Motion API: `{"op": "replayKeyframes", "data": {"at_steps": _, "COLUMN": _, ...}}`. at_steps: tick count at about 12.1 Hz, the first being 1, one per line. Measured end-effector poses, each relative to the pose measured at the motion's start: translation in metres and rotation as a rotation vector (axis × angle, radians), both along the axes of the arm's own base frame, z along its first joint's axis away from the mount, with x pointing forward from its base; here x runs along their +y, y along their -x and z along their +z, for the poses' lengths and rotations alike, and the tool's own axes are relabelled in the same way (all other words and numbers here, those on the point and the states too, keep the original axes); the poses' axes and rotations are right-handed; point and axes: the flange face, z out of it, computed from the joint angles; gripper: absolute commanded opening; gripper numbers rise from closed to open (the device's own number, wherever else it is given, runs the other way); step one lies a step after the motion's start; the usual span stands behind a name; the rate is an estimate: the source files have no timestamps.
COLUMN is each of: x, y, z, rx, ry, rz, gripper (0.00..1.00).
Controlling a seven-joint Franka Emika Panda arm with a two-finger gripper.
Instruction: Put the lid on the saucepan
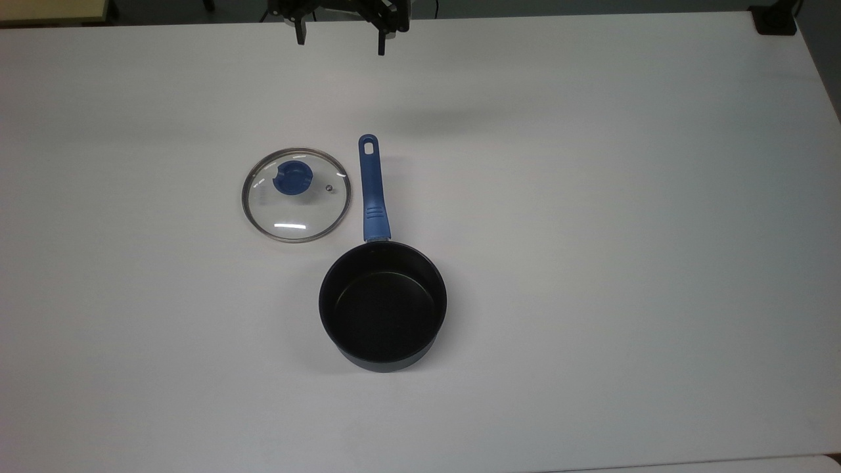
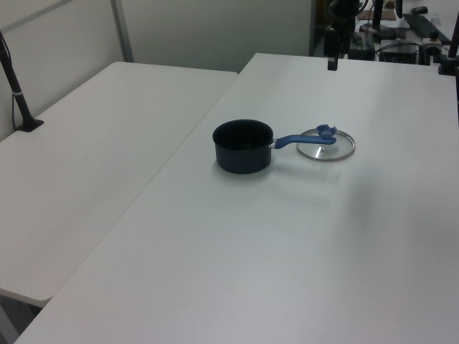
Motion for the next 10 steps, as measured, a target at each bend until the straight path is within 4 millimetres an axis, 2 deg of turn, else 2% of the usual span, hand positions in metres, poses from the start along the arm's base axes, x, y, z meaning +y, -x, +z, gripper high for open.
{"op": "replayKeyframes", "data": {"at_steps": 8, "x": 0.0006, "y": 0.0001, "z": -0.0004, "rx": 0.001, "ry": 0.0, "rz": 0.006, "gripper": 1.0}}
{"op": "replayKeyframes", "data": {"at_steps": 10, "x": -0.0051, "y": -0.0003, "z": -0.0034, "rx": 0.007, "ry": 0.0, "rz": 0.029, "gripper": 1.0}}
